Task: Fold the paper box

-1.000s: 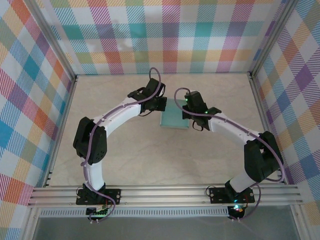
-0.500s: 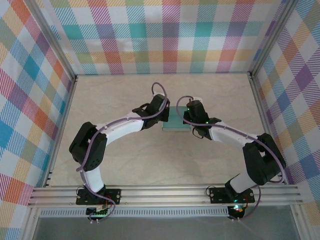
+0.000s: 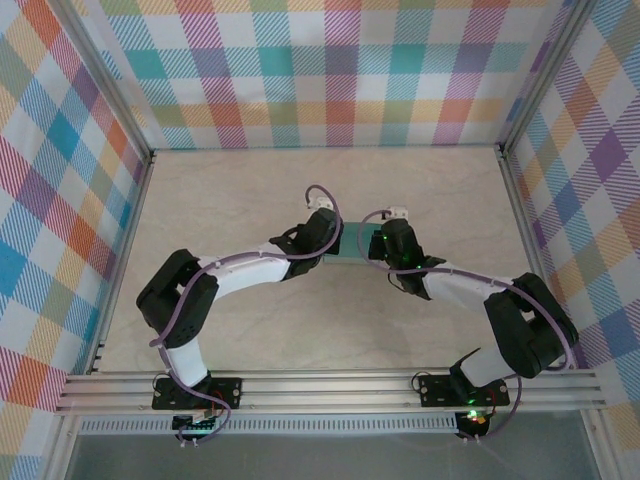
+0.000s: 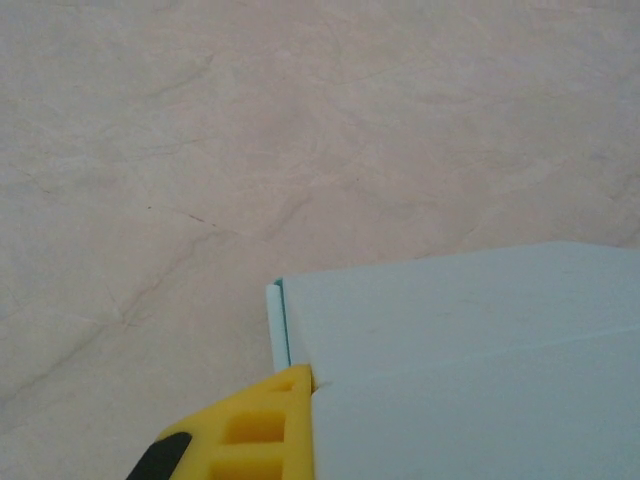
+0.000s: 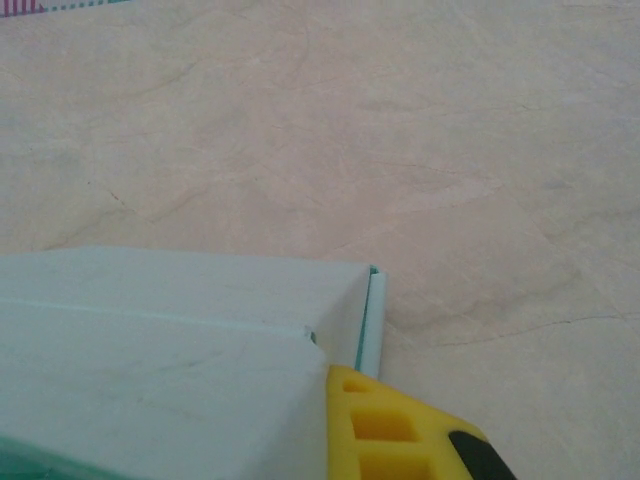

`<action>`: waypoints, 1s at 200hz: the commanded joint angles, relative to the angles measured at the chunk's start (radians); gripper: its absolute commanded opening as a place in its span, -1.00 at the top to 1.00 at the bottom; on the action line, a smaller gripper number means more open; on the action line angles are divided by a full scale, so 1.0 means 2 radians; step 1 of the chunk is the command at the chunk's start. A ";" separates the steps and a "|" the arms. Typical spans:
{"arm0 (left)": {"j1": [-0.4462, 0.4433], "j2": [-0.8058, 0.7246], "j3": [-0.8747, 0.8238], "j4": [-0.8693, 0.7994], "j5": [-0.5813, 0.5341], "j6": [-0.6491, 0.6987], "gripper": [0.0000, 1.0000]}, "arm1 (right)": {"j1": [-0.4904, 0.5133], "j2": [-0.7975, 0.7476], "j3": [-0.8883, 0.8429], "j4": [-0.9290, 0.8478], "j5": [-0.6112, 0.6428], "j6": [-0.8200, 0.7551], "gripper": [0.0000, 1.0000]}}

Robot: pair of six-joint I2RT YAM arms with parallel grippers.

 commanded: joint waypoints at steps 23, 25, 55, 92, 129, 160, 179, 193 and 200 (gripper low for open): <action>-0.019 -0.014 -0.018 0.049 -0.027 0.005 1.00 | 0.003 -0.031 -0.026 0.035 -0.027 -0.010 0.75; -0.019 -0.014 -0.017 0.048 -0.028 0.005 1.00 | 0.003 -0.033 -0.027 0.035 -0.027 -0.011 0.72; -0.021 -0.013 -0.016 0.039 -0.038 0.013 1.00 | 0.003 -0.071 -0.030 0.013 -0.024 -0.021 0.18; -0.021 -0.004 -0.007 0.023 -0.051 0.017 1.00 | 0.002 -0.148 -0.035 -0.038 -0.014 -0.022 -0.43; -0.022 0.003 -0.005 0.025 -0.049 0.023 1.00 | -0.001 -0.218 0.005 -0.125 -0.013 -0.023 -0.56; -0.023 0.004 -0.011 0.035 -0.045 0.029 1.00 | -0.032 -0.131 0.151 -0.295 -0.052 0.002 -0.59; -0.024 0.003 -0.016 0.038 -0.043 0.029 1.00 | -0.046 -0.058 0.235 -0.365 -0.081 0.008 -0.62; -0.024 0.001 -0.016 0.038 -0.042 0.029 1.00 | -0.049 -0.010 0.281 -0.395 -0.089 0.006 -0.62; -0.024 0.000 -0.018 0.038 -0.042 0.031 1.00 | -0.048 0.008 0.294 -0.399 -0.089 0.004 -0.63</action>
